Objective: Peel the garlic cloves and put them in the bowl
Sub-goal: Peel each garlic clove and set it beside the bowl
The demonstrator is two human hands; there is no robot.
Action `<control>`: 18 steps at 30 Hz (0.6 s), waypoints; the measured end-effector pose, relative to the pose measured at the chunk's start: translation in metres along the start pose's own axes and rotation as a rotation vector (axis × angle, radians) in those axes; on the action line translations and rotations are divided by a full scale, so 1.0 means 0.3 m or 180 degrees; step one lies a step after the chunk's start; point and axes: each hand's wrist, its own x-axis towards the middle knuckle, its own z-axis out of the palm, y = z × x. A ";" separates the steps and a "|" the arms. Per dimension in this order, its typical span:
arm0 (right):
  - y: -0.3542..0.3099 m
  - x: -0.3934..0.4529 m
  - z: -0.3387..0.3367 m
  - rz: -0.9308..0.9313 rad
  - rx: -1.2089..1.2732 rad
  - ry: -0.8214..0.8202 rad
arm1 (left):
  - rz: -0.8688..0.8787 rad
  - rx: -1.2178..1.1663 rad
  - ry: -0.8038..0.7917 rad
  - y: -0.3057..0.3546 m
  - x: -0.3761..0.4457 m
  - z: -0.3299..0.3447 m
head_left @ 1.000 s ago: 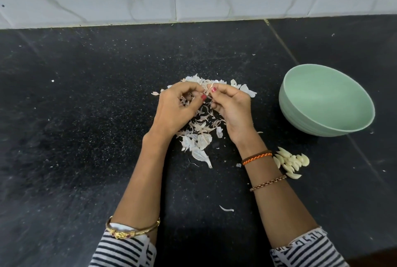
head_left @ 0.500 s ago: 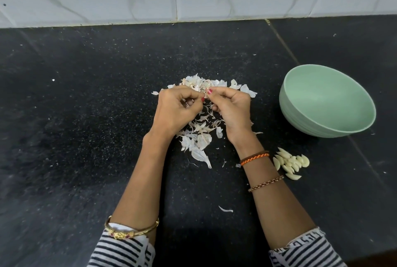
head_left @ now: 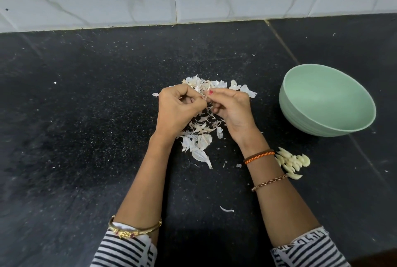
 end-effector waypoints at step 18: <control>-0.009 -0.007 0.002 0.0321 0.0703 -0.0081 | 0.0208 0.0194 -0.0006 -0.028 0.013 -0.010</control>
